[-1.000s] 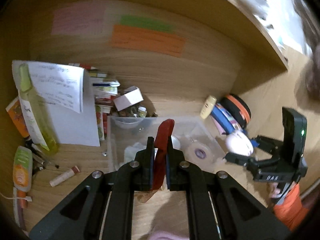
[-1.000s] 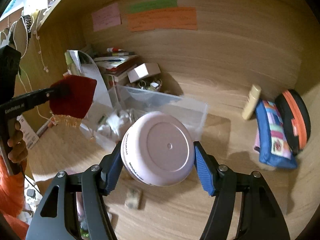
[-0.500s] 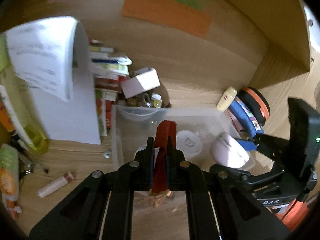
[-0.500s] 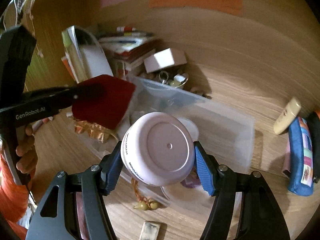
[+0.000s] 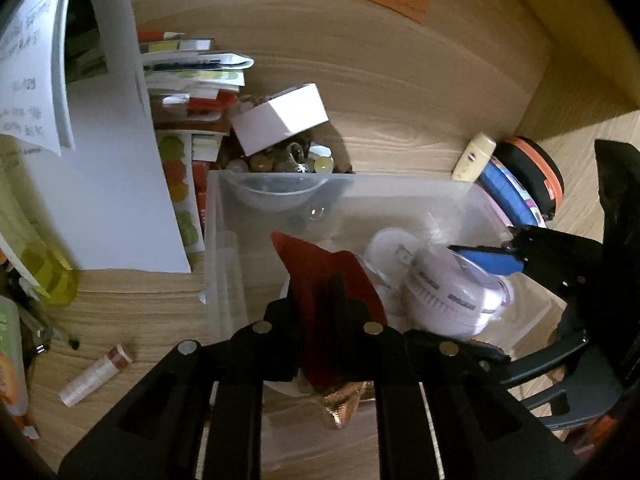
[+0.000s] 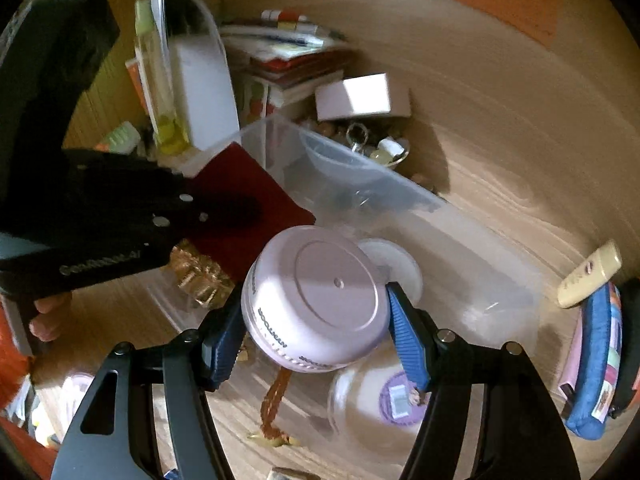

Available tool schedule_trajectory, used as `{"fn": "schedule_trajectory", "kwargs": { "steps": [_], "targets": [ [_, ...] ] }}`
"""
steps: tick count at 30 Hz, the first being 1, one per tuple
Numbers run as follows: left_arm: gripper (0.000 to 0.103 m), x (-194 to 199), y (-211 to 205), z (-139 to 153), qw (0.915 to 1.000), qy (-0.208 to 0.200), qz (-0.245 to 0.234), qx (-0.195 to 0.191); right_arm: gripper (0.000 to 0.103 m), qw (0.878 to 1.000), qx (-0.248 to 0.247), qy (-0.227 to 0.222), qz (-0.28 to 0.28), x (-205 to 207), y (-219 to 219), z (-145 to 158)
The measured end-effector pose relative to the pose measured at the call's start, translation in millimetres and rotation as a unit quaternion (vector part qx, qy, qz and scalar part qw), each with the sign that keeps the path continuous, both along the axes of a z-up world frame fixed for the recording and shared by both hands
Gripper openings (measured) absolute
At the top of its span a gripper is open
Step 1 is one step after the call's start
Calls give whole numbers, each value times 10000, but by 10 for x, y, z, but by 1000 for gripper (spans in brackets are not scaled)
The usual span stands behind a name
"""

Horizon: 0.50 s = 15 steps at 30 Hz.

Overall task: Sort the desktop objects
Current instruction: 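Lower the red pouch and pink container into the clear box and release both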

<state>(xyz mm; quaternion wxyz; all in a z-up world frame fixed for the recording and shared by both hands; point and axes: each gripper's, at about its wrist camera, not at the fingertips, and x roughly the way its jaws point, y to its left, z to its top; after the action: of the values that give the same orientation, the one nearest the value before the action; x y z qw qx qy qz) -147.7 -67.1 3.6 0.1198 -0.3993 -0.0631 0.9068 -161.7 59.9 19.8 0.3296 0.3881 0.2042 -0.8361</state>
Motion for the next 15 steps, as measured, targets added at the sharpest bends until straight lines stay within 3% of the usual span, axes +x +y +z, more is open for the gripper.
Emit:
{"fn": "schedule_trajectory", "kwargs": {
  "steps": [6, 10, 15],
  "targets": [
    [30, -8, 16, 20, 10000, -11, -33, -11, 63, 9999, -91, -106, 59, -1, -12, -6],
    [63, 50, 43, 76, 9998, 105, -137, -27, 68, 9999, 31, 61, -109, 19, -31, -9],
    [67, 87, 38, 126, 9998, 198, -95, -6, 68, 9995, 77, 143, -280, 84, 7, 33]
  ]
}}
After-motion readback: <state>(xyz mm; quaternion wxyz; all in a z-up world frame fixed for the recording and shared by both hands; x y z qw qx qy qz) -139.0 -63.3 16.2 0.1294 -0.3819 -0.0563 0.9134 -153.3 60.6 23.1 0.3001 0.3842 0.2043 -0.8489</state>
